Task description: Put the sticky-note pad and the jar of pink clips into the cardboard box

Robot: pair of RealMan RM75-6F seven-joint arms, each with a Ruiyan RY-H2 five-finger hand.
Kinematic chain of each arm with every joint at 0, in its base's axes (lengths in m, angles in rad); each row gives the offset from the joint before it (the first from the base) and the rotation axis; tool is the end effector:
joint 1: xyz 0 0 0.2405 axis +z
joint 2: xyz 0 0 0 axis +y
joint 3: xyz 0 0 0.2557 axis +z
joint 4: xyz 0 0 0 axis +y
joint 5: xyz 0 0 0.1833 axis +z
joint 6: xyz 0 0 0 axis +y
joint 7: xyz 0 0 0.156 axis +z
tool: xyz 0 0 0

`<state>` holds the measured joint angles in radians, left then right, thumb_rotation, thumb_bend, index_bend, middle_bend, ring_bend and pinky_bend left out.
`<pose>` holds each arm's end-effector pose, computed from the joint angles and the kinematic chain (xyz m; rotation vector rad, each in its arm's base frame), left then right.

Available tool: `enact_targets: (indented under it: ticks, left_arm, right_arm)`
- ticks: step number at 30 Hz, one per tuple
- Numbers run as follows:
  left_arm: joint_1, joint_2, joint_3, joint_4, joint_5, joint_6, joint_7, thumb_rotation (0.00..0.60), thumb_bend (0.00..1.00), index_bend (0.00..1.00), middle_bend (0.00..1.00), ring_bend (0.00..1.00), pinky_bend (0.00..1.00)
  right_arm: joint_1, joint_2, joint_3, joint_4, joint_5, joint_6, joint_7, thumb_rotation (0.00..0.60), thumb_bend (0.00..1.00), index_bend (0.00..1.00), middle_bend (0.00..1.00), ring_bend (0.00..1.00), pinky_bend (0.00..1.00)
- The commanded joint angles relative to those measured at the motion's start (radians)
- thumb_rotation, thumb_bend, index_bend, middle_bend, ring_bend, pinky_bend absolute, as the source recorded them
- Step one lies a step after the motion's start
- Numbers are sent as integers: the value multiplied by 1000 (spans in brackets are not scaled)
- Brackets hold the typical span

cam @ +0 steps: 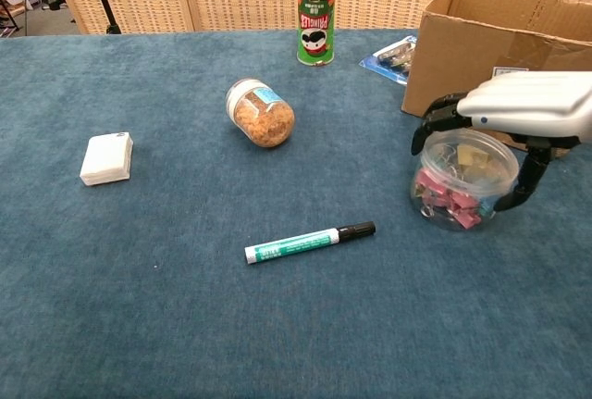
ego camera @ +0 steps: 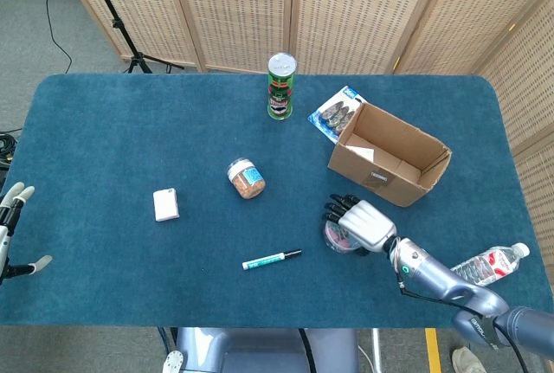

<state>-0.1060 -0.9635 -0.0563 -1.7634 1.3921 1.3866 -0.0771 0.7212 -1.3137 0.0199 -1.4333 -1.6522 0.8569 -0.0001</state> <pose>-0.2963 0.1951 0.2107 -1.3268 -1.0582 -0.8760 -0.1797 -0.3220 0.0406 2.2651 -0.6823 0.8054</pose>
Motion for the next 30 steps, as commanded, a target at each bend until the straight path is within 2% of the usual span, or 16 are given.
enact_targets:
  ticks: [1, 4, 7, 10, 14, 17, 19, 21, 23, 25, 30]
  left_arm:
    - [0, 1, 0, 0, 0, -1, -2, 600, 0, 0, 0, 0, 0]
    - [0, 2, 1, 0, 1, -1, -3, 600, 0, 0, 0, 0, 0]
    - [0, 2, 1, 0, 1, 0, -6, 600, 0, 0, 0, 0, 0]
    - [1, 2, 1, 0, 2, 0, -6, 600, 0, 0, 0, 0, 0]
    - [1, 2, 2, -1, 4, 2, -4, 600, 0, 0, 0, 0, 0]
    - [2, 2, 3, -2, 7, 4, -4, 600, 0, 0, 0, 0, 0]
    - [4, 3, 4, -3, 9, 7, -6, 600, 0, 0, 0, 0, 0]
    - [4, 4, 4, -2, 11, 9, -7, 600, 0, 0, 0, 0, 0]
    - [4, 4, 3, -3, 11, 8, -8, 600, 0, 0, 0, 0, 0]
    - [2, 5, 2, -3, 7, 4, -8, 600, 0, 0, 0, 0, 0]
    - [4, 11, 3, -9, 10, 8, -15, 600, 0, 0, 0, 0, 0]
  right_arm:
    - [-11, -20, -20, 47, -57, 84, 89, 600, 434, 565, 585, 469, 522]
    - [-14, 3, -34, 39, -90, 132, 134, 600, 504, 598, 626, 512, 531]
    - [-19, 41, -40, 7, -121, 189, 167, 600, 550, 599, 629, 514, 531]
    - [-28, 125, -29, -70, -170, 291, 180, 600, 591, 599, 629, 514, 531]
    - [-34, 198, -10, -137, -194, 359, 181, 600, 590, 599, 631, 514, 531]
    - [-36, 281, 31, -206, -185, 412, 179, 600, 570, 599, 632, 514, 531]
    - [-27, 332, 96, -232, -113, 423, 173, 600, 569, 599, 632, 514, 531]
    - [-9, 356, 146, -238, -25, 387, 171, 600, 569, 599, 632, 514, 531]
    - [4, 359, 172, -230, 28, 358, 156, 600, 569, 599, 632, 514, 531]
    - [31, 337, 213, -188, 115, 310, 118, 600, 569, 599, 632, 514, 531]
    - [89, 262, 259, -95, 266, 198, 39, 600, 569, 605, 632, 514, 531]
